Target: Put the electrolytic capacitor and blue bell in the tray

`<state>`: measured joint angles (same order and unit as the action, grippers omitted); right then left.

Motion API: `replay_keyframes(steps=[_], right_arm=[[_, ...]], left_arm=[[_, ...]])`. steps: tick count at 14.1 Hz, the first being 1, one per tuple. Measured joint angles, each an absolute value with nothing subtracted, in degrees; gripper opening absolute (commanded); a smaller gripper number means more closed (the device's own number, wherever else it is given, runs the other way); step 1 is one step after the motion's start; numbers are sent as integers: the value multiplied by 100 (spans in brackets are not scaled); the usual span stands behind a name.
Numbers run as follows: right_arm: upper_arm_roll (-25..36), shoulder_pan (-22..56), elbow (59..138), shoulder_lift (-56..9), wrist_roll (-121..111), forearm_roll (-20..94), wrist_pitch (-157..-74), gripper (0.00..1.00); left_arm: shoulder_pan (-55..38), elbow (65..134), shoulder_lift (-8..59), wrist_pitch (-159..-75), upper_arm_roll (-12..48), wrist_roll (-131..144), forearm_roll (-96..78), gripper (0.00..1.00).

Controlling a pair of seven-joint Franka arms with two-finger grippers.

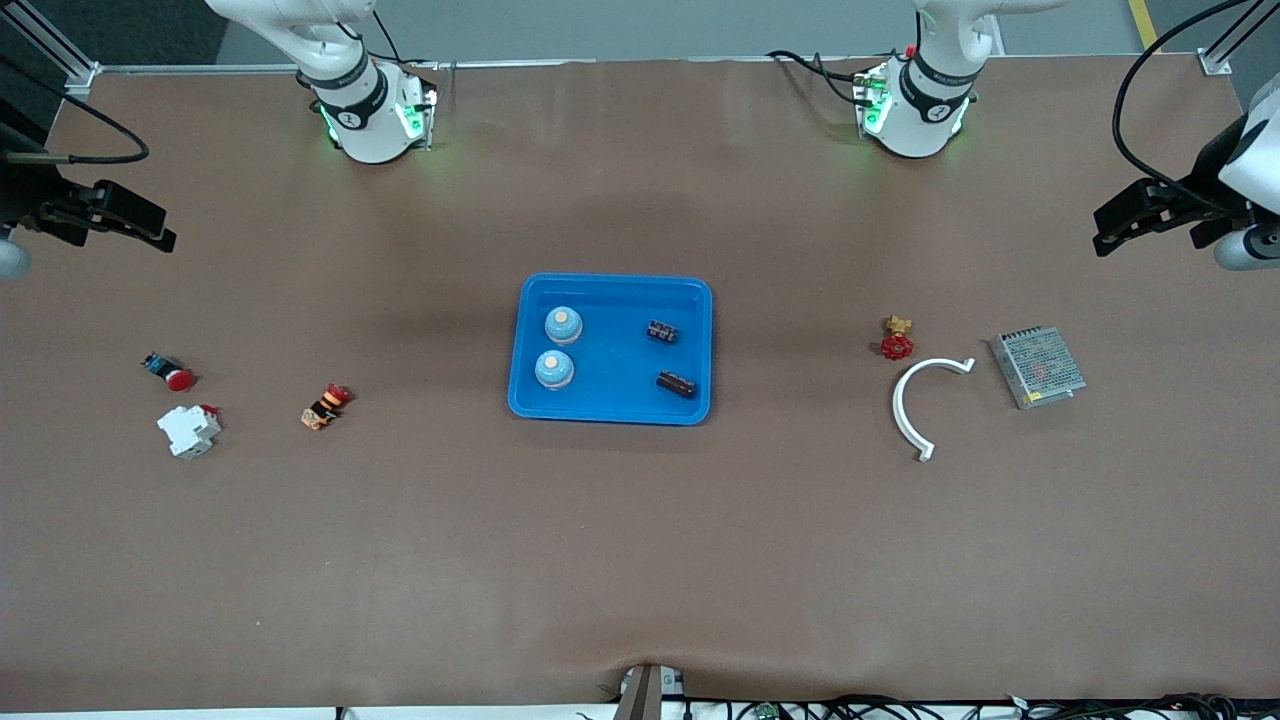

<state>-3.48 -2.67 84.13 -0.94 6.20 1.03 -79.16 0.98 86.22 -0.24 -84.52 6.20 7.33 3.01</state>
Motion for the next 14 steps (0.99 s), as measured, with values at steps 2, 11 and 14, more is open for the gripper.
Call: replay_keyframes(steps=[2,11,14], right_arm=[[-346,-267,8445,-92,624,104,-7960,100],[-7,-270,8486,-89,635,382,-8832,100],[-23,-269,8505,-89,623,384,-8986,100]], left_arm=[[80,8622,-24,-8452,631,731,301,100],[67,8618,-24,-8452,639,725,43,100],[67,8616,-24,-8452,639,725,43,100]])
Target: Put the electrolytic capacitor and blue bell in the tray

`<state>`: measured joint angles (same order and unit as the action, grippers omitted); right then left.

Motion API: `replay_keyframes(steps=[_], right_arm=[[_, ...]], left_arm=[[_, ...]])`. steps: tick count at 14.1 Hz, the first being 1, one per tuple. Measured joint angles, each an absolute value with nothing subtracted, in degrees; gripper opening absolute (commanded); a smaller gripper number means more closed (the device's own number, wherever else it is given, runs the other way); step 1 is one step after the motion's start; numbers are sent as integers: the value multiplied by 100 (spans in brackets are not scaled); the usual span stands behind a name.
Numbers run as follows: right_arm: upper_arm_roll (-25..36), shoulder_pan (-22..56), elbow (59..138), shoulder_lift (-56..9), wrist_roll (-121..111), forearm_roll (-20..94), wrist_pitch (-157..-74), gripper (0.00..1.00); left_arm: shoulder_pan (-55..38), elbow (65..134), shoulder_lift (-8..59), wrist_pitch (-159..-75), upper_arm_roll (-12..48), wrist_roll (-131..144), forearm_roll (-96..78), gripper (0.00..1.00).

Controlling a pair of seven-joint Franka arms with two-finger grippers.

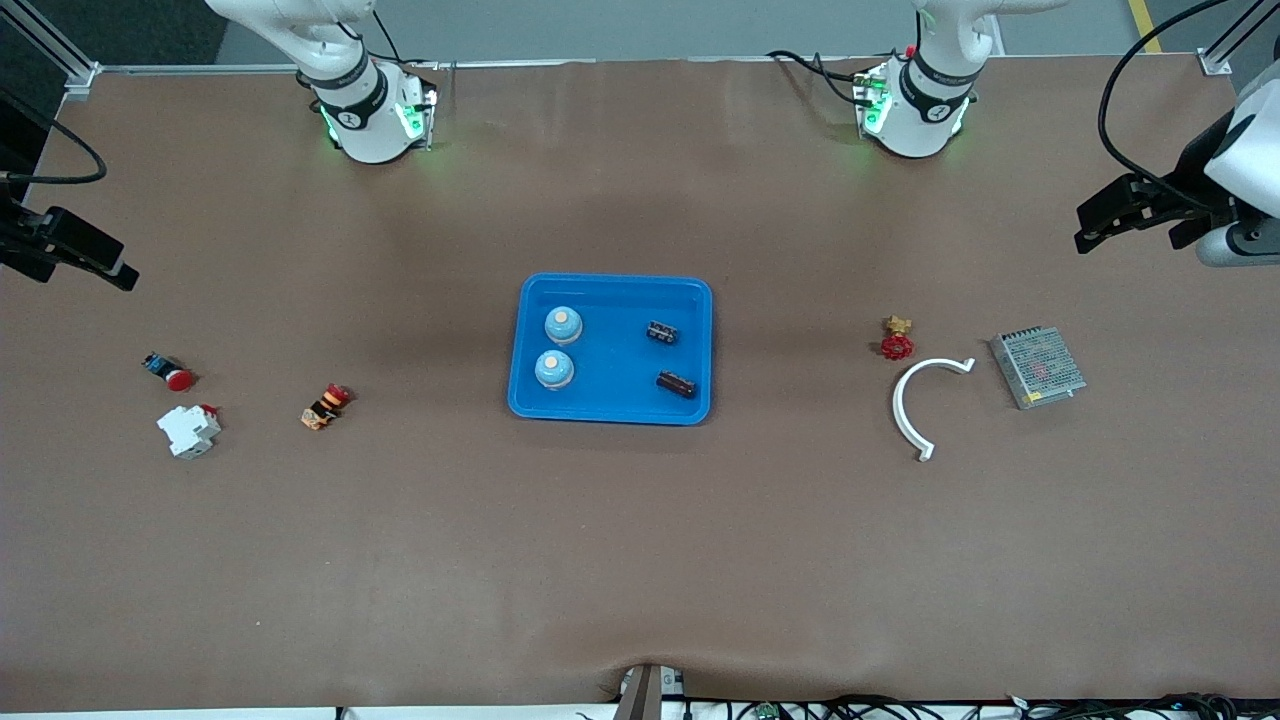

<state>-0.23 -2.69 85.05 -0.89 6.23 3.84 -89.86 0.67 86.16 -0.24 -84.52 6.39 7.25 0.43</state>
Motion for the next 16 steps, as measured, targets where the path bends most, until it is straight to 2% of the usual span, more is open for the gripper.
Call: replay_keyframes(steps=[16], right_arm=[[-126,-268,8539,-89,463,105,-8987,100]], left_arm=[[67,8517,-42,-8451,655,725,43,100]])
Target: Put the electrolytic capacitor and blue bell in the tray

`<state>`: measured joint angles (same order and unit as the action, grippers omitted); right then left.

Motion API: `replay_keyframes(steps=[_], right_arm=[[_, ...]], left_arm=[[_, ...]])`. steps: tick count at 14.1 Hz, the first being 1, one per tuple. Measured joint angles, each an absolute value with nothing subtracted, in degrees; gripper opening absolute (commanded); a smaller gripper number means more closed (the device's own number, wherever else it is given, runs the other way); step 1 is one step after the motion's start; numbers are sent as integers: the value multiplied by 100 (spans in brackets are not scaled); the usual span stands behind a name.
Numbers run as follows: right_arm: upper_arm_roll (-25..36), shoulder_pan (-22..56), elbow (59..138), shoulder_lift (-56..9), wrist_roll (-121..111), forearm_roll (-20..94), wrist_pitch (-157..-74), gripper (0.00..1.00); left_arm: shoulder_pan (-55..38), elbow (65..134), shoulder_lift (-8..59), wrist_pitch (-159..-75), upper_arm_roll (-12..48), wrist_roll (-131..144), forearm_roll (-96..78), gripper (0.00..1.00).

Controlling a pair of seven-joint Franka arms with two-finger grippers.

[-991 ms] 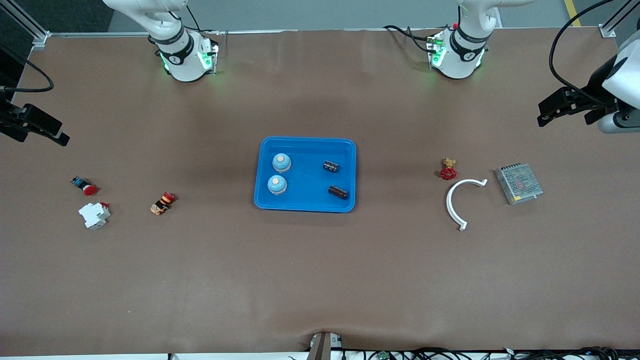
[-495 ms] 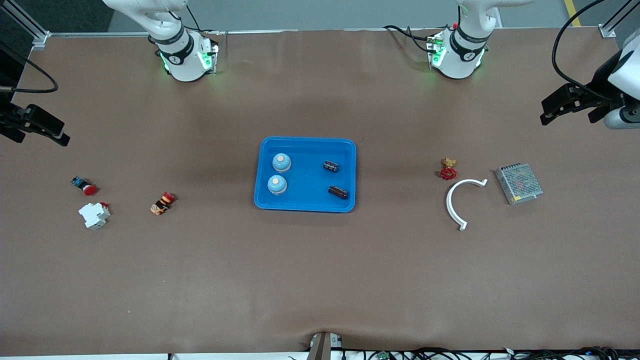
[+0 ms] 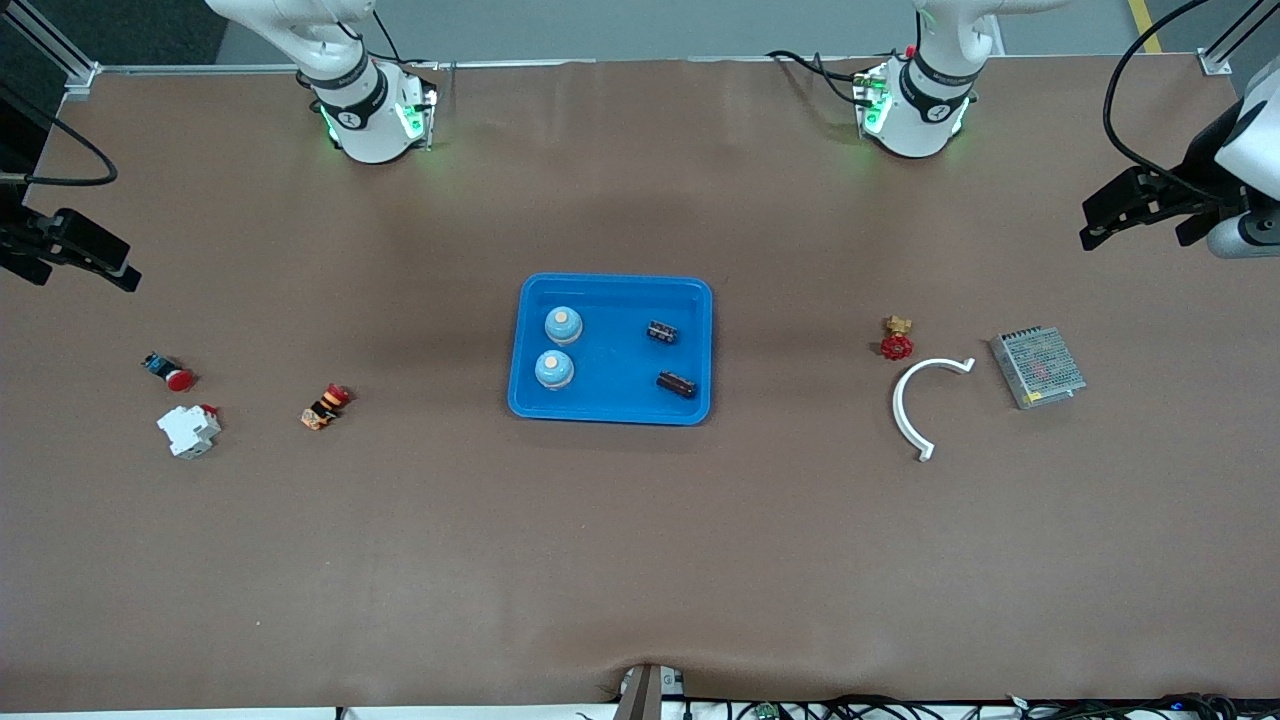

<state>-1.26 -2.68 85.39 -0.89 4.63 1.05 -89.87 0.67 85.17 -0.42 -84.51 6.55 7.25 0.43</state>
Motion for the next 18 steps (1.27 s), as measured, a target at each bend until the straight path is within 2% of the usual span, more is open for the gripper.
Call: replay_keyframes(steps=[10,18], right_arm=[[-107,-268,8650,-396,465,105,-9031,100],[-106,-268,8647,-398,465,105,-9038,100]], left_arm=[[55,8543,51,-8463,664,725,43,100],[27,8545,83,-8307,682,723,42,100]])
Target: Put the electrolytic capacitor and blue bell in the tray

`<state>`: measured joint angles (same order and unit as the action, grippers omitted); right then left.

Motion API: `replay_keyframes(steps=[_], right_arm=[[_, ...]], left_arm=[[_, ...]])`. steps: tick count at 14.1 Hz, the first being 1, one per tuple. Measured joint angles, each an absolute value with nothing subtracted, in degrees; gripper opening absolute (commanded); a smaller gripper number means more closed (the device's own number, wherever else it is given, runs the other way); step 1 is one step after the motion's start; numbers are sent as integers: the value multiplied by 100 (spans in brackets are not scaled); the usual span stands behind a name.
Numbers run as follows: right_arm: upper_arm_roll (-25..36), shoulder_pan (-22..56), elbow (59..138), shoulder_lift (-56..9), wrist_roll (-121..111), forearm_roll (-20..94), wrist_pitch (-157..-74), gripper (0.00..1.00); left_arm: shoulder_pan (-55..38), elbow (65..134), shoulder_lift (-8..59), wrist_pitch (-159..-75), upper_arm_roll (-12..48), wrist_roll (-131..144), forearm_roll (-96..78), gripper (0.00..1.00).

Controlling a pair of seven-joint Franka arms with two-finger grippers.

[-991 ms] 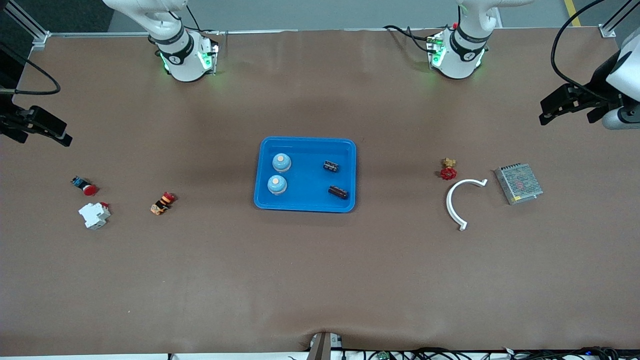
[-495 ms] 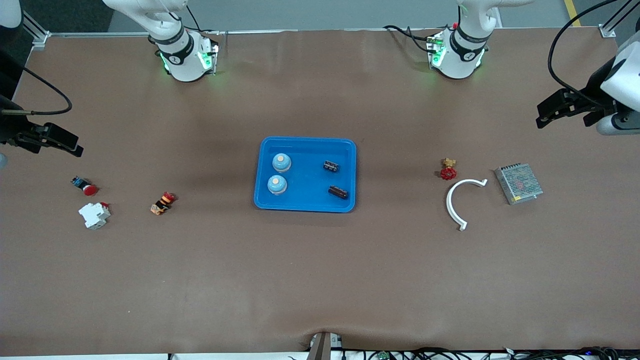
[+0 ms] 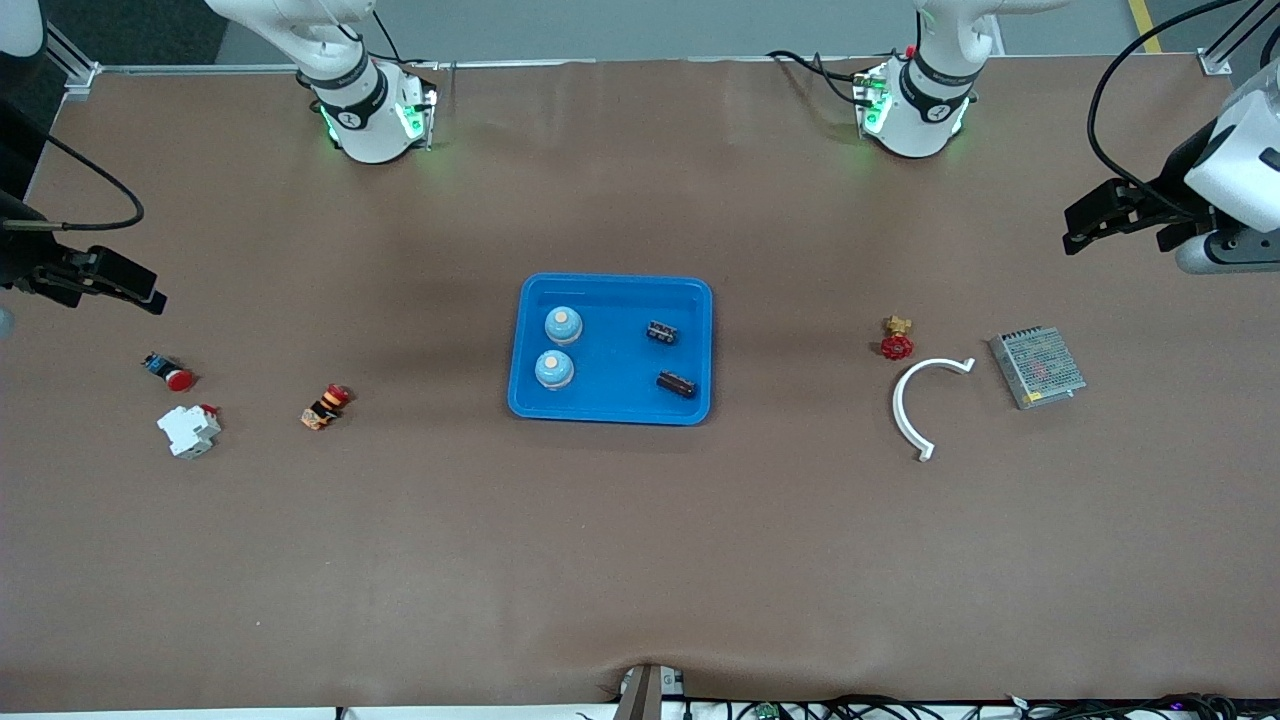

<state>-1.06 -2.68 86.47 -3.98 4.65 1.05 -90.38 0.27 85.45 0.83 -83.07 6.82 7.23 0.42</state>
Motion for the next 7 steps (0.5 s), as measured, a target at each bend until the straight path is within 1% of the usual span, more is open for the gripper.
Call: replay_keyframes(steps=[7], right_arm=[[-106,-268,8647,-398,465,105,-9041,100]], left_arm=[[33,8544,37,-8303,686,720,167,100]])
